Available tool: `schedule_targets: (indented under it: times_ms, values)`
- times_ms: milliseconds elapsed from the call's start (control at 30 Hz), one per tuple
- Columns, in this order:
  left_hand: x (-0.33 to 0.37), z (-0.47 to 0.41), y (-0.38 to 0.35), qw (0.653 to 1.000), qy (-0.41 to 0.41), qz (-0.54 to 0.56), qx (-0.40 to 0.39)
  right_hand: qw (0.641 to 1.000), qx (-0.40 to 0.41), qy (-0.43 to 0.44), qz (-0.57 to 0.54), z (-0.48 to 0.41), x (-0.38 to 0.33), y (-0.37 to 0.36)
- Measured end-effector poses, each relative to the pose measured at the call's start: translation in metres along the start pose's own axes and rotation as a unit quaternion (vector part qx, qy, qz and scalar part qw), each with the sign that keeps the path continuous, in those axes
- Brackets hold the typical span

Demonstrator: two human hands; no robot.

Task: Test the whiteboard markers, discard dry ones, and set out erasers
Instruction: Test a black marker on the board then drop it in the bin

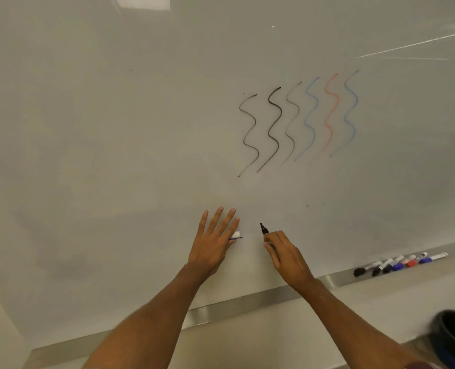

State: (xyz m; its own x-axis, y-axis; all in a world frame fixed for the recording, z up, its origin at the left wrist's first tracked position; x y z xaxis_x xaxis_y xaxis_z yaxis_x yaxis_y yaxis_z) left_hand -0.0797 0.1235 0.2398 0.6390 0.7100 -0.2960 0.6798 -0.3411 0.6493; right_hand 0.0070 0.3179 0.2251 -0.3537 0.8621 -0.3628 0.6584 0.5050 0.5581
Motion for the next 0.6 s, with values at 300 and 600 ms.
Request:
schedule_targets:
  times_ms: [300, 600]
  values:
    - [0.087, -0.02, -0.029, 0.998, -0.027, 0.061, -0.013, 0.993, -0.074, -0.025, 0.086, 0.039, 0.056, 0.049]
    - [0.191, -0.051, -0.045, 0.991, -0.07, 0.091, -0.063, 0.993, -0.05, -0.042, 0.101, 0.085, 0.117, 0.124]
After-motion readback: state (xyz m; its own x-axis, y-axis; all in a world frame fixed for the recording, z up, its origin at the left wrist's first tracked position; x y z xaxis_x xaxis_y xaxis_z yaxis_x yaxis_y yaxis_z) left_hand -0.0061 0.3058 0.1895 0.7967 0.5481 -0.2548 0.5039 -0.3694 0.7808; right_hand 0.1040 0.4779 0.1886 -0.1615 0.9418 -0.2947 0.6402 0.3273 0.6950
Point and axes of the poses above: each hand's wrist, its own z-axis away from the middle knuckle, its own y-axis out of the back of the hand, x = y × z, the point moved 3 cm from there along -z, towards the middle knuckle, and after that the axes turned 7 degrees about x, right-handed, at the moved point
